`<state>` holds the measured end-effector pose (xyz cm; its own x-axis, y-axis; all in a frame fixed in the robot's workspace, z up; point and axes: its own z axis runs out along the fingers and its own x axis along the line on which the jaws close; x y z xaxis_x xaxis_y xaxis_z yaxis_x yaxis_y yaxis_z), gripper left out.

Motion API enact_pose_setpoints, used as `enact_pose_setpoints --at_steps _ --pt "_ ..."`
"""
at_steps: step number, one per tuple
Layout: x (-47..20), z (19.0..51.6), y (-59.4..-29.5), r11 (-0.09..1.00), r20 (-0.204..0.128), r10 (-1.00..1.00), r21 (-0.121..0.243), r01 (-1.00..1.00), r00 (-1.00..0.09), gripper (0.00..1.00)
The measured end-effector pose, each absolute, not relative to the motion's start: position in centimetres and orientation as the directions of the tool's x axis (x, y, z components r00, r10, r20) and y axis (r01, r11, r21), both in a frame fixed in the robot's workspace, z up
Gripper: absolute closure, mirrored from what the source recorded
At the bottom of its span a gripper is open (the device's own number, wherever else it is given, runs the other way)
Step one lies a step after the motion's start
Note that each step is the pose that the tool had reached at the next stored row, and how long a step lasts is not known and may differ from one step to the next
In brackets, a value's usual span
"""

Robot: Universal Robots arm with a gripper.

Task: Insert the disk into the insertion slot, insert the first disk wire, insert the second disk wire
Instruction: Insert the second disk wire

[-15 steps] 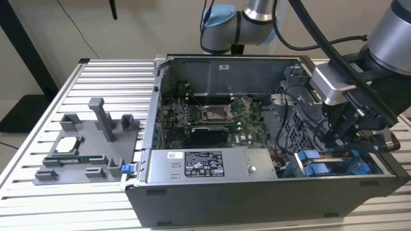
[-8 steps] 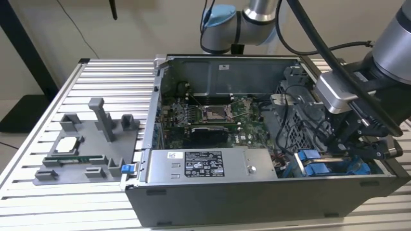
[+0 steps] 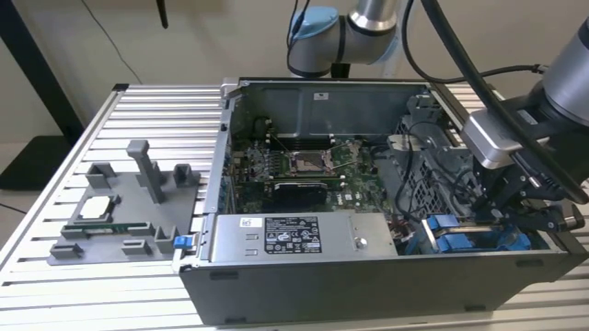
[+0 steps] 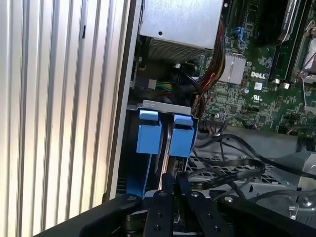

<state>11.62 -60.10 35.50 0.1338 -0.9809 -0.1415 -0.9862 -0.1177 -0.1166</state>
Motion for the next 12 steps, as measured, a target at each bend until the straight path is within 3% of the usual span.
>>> enact_pose_setpoints --at_steps 12 --pt "11.78 35.07 -59.37 -0.092 -0.142 -0.984 -0.103 -0.99 0.106 1.0"
